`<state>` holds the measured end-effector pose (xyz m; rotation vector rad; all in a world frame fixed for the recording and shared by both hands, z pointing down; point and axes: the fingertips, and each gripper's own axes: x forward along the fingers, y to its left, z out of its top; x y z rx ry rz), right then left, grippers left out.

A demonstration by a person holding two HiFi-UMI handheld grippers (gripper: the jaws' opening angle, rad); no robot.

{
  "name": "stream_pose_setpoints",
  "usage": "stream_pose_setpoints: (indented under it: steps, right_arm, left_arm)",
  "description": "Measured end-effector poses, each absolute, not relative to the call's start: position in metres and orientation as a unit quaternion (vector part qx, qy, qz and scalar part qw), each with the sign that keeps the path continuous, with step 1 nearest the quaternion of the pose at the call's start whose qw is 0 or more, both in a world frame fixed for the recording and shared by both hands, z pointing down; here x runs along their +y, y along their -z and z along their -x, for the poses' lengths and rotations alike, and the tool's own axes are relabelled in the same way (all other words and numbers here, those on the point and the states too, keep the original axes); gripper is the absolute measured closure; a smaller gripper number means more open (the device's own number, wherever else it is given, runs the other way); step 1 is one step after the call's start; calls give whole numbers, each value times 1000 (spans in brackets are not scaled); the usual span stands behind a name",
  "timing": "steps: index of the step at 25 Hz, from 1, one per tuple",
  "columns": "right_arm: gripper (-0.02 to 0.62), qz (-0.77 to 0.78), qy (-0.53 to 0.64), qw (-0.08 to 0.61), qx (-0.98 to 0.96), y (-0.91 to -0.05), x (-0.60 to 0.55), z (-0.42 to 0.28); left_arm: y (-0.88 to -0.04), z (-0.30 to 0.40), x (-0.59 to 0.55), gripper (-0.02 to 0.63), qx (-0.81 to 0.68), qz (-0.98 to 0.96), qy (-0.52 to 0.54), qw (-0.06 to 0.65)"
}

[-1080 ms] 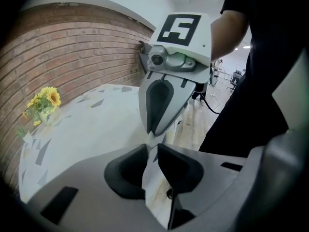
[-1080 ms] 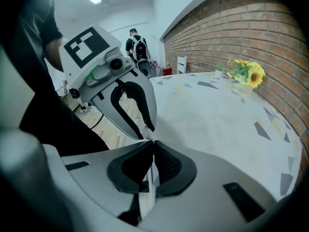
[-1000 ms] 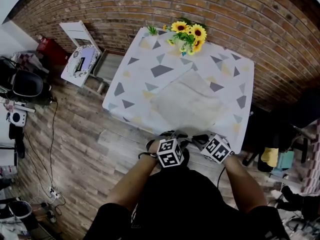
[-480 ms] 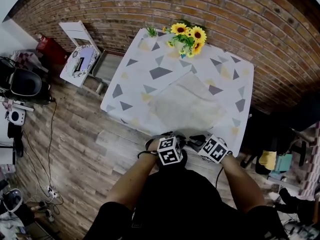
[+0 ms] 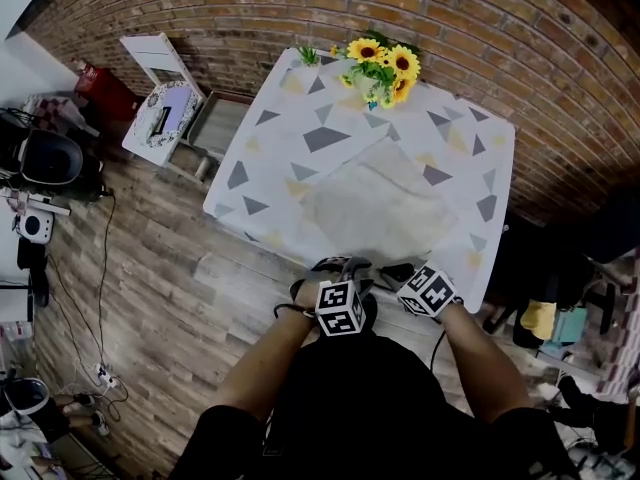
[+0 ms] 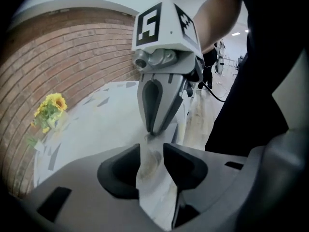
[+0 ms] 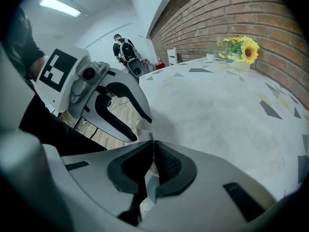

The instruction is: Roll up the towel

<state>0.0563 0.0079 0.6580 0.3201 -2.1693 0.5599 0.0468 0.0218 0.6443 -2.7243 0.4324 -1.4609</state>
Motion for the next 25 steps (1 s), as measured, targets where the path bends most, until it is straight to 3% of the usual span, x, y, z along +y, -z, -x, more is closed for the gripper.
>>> stream_pose_setpoints:
  steps: [5,13,17,20,25]
  right_arm:
    - [569,-120,-226,436,-863,-664,11,-53]
    - [523,-140,-181,444,-866,-654,13,-64]
    - [518,-96,-123,447,-881,-641,32,-58]
    - [506,-75,-79,465,-878,-647,42,-55]
    - [515,-77,-29,490,-868,-661,36,-57]
  left_arm:
    - [-654,-51,28,459,116,863,488,54]
    - [-666,-57,29,488,99,860,498,54]
    - [-666,-54,27,499,104,862,496,24]
    - [-663,-54,28,548,108,868,484,-20]
    - [-661,-55,28,552,110,873,467,-88]
